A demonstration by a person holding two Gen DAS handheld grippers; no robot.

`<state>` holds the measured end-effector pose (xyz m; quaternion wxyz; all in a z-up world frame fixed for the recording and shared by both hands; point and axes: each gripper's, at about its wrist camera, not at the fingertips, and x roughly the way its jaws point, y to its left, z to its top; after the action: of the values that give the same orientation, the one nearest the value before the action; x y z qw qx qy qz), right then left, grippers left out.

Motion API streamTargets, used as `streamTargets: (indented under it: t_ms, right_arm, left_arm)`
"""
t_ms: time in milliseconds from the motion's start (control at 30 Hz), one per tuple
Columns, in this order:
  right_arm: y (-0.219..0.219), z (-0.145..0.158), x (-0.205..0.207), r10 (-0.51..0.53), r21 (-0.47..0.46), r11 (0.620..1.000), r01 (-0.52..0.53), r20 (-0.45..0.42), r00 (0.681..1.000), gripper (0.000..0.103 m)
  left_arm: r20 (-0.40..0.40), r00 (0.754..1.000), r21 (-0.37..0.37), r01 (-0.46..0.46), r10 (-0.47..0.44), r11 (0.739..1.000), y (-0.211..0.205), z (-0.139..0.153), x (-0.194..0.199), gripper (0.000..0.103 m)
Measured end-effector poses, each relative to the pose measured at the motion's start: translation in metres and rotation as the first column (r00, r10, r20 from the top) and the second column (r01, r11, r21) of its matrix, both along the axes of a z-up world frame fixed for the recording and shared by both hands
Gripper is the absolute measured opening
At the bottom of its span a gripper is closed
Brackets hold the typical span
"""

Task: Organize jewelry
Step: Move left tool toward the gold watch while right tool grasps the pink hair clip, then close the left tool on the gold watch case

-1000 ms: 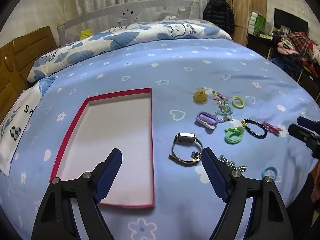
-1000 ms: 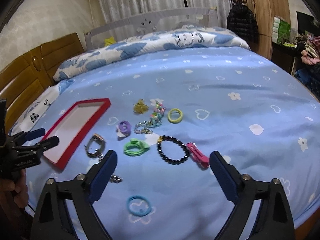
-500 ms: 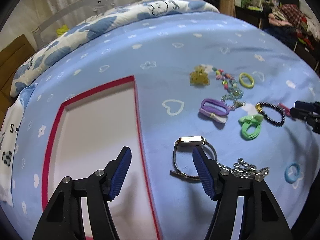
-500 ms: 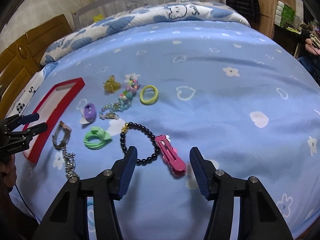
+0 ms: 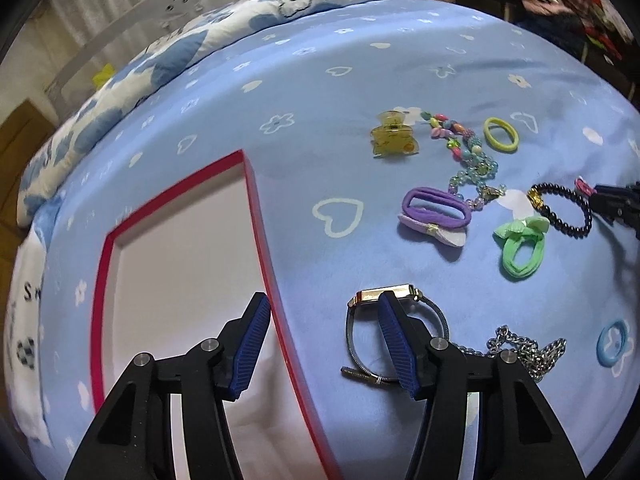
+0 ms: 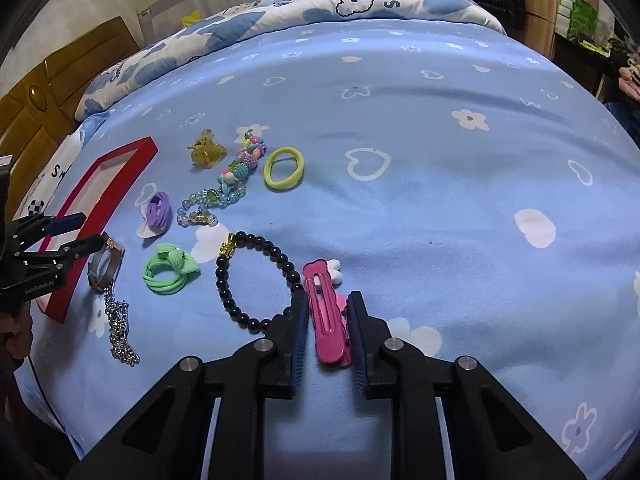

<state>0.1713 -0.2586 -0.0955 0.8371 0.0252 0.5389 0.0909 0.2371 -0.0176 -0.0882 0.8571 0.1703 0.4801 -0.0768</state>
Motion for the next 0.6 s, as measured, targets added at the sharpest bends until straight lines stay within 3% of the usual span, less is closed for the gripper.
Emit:
streamTargets:
  t_ms: [267,300,333,400,600]
  right_arm:
    - [0.000,0.000,-0.003,-0.009,0.016,1.000,0.009,0.001,1.000,0.019]
    - [0.000,0.000,-0.003,-0.010,0.017,1.000,0.010,0.001,1.000,0.019]
    - [0.000,0.000,-0.003,-0.012,0.017,1.000,0.012,0.001,1.000,0.019]
    - [0.001,0.001,-0.003,-0.014,0.018,1.000,0.014,0.004,1.000,0.019]
    - [-0.001,0.012,-0.010,-0.031,0.036,0.999,0.030,0.033,0.999,0.019]
  left_arm:
    - [-0.016,0.986,0.083,0.167,-0.166,0.982,-0.029,-0.008,-0.005,0.055]
    - [-0.024,0.984,0.080,0.176,-0.174,0.981,-0.031,-0.009,-0.005,0.049]
    - [-0.040,0.982,0.071,0.185,-0.183,0.980,-0.032,-0.012,-0.004,0.034]
    - [-0.069,0.981,0.045,0.183,-0.180,0.982,-0.029,-0.015,-0.002,0.020]
    - [-0.078,0.988,-0.097,0.124,-0.132,0.987,-0.012,-0.002,-0.002,0.007]
